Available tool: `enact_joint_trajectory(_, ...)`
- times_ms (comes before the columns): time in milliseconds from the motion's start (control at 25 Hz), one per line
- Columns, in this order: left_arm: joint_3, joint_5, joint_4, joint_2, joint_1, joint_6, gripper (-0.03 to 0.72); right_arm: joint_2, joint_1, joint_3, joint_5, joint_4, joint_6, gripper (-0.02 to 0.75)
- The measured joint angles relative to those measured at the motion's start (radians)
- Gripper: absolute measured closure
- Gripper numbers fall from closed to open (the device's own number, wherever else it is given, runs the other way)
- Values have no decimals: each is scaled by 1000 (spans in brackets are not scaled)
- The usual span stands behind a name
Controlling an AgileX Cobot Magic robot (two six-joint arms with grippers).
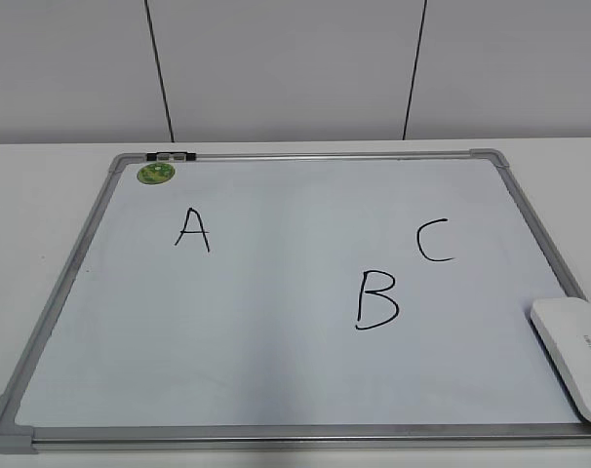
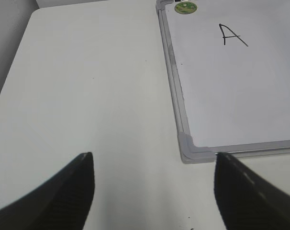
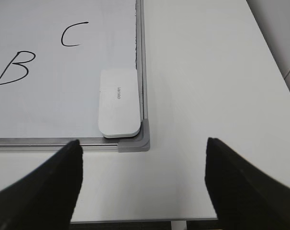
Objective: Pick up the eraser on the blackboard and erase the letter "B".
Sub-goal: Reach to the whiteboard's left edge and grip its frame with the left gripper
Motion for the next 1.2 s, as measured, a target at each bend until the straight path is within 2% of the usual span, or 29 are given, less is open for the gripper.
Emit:
enact_joint_trajectory(560, 0, 0, 0, 0, 0, 0, 100, 0, 0, 0, 0, 0, 0, 148)
enact_joint_trajectory(760, -4, -16, -16, 79, 0, 0, 100, 0, 0, 0, 0, 0, 0, 148)
enact_joint_trajectory(1200, -30, -416, -86, 551, -35, 0, 100, 0, 0, 0, 0, 0, 0, 148)
